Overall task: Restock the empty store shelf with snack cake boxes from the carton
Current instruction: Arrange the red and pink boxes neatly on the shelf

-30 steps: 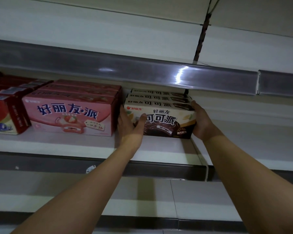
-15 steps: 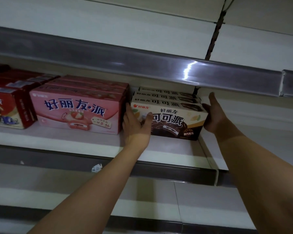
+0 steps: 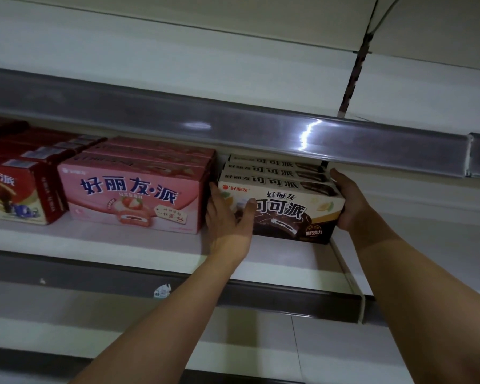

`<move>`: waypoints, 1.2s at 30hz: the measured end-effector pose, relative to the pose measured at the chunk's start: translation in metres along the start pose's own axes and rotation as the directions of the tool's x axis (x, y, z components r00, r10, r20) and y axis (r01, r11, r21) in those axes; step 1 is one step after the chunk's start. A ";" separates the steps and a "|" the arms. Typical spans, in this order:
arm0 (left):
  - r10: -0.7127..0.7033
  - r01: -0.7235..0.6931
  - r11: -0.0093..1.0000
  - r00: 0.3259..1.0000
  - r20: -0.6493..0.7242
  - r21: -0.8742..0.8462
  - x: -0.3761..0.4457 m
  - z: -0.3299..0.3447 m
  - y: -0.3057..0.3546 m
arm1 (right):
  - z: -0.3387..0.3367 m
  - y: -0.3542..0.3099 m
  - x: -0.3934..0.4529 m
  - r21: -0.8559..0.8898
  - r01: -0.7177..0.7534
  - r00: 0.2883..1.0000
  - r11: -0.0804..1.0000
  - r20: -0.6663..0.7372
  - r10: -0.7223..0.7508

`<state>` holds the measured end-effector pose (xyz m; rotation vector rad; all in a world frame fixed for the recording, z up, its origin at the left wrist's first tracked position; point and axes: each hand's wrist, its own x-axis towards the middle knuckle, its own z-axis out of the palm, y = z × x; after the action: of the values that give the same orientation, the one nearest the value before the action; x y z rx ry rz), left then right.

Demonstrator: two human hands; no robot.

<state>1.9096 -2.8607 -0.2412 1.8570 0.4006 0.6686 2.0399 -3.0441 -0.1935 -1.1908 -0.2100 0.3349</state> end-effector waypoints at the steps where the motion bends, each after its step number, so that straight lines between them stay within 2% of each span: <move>1: -0.002 0.002 1.000 1.000 0.002 0.002 0.000 0.000 -0.001 | -0.001 0.001 0.000 -0.007 0.003 1.000 1.000 -0.004 -0.003; 4: -0.003 0.003 1.000 1.000 0.002 -0.009 0.001 0.001 -0.002 | -0.002 0.001 0.001 -0.026 0.000 1.000 1.000 -0.030 -0.001; 7: -0.009 0.009 0.999 1.000 0.001 -0.039 0.003 0.001 -0.001 | -0.004 -0.003 0.004 -0.091 -0.027 0.980 0.996 -0.199 0.008; 11: -0.053 0.052 0.997 0.998 -0.015 -0.060 -0.001 -0.001 -0.001 | -0.004 -0.006 -0.003 -0.263 -0.118 0.917 0.957 -0.398 0.004; 15: -0.152 0.152 0.986 0.988 0.014 -0.063 -0.012 -0.006 0.012 | 0.008 -0.014 -0.029 -0.345 -0.124 0.896 0.930 -0.442 -0.045; 18: -0.201 0.201 0.980 0.979 0.026 0.003 -0.022 -0.016 0.026 | 0.015 -0.016 -0.051 -0.461 -0.102 0.869 0.881 -0.473 -0.147; 20: -0.194 0.193 0.981 0.980 0.043 0.021 -0.031 -0.027 0.035 | 0.013 -0.015 -0.063 -0.634 -0.142 0.859 0.761 -0.460 -0.223; 22: -0.152 0.149 0.988 0.986 0.068 0.045 -0.040 -0.039 0.042 | 0.011 -0.016 -0.073 -0.791 -0.202 0.868 0.577 -0.417 -0.269; 24: -0.143 0.141 0.989 0.989 0.044 0.051 -0.048 -0.053 0.049 | 0.012 -0.018 -0.085 -0.863 -0.229 0.872 0.451 -0.388 -0.298; 26: -0.157 0.157 0.986 0.988 0.004 0.062 -0.058 -0.065 0.051 | 0.017 -0.017 -0.095 -0.874 -0.218 0.865 0.435 -0.379 -0.329; 30: -0.126 0.134 0.983 0.989 -0.071 0.128 -0.085 -0.099 0.047 | 0.041 -0.003 -0.119 -0.876 -0.099 0.868 0.472 -0.308 -0.390; 33: -0.084 0.107 0.973 0.990 -0.117 0.205 -0.104 -0.140 0.036 | 0.068 0.008 -0.137 -0.942 -0.031 0.909 0.335 -0.166 -0.383; 36: -0.130 0.174 0.944 0.977 -0.167 0.282 -0.135 -0.196 0.017 | 0.106 0.024 -0.155 -0.980 0.061 0.925 0.188 -0.015 -0.379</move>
<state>1.6820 -2.7979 -0.2066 2.0372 0.7683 0.6683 1.8570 -3.0004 -0.1753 -2.4671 -0.3936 -0.3448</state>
